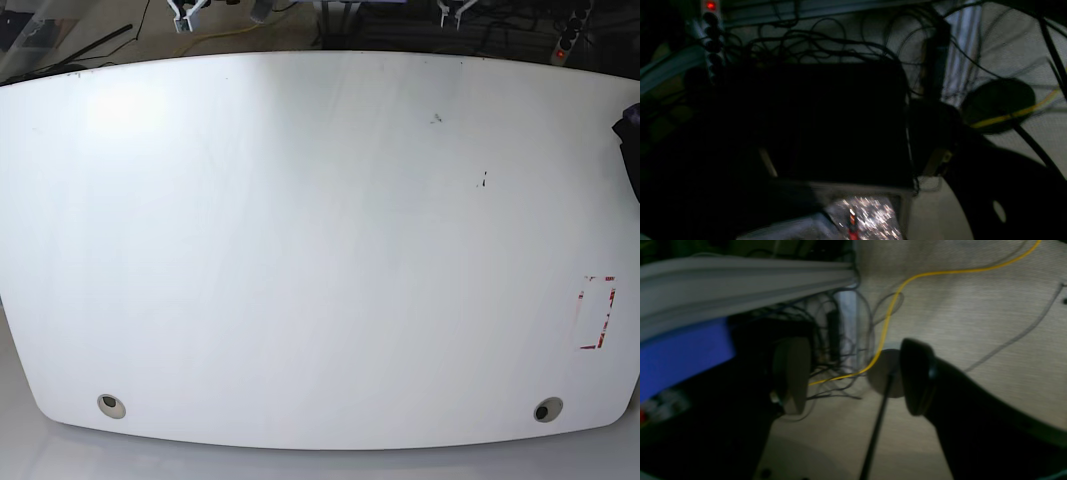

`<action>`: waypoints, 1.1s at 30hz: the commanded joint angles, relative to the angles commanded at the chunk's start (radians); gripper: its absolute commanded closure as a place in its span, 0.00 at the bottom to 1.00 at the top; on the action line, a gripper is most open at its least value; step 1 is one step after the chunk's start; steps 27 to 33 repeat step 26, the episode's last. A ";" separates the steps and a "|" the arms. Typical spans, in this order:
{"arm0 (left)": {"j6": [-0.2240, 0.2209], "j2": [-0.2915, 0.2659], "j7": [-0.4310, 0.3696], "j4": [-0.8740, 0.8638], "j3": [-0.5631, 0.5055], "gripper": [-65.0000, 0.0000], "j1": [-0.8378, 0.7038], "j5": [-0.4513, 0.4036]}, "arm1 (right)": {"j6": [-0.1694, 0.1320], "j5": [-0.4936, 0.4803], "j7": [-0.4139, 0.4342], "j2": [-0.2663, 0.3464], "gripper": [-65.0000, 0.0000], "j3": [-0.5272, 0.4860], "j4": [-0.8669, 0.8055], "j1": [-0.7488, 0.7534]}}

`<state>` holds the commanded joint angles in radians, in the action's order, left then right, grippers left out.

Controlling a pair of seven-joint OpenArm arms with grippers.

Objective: Fold the T-shirt properly

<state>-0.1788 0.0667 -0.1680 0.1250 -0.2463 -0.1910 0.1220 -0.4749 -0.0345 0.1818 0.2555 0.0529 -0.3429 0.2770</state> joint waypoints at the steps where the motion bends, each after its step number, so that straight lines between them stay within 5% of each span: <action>1: 0.000 0.000 0.000 -0.020 0.000 0.28 0.018 0.000 | 0.009 0.014 0.000 -0.005 0.38 0.000 0.006 -0.012; 8: 0.000 -0.002 0.011 -0.125 0.006 0.28 0.104 0.006 | 0.078 0.098 -0.002 -0.025 0.37 0.000 0.008 -0.046; 33: 0.000 -0.002 0.032 -0.110 0.008 0.28 0.101 0.006 | 0.078 0.101 0.000 -0.057 0.37 0.000 0.009 -0.064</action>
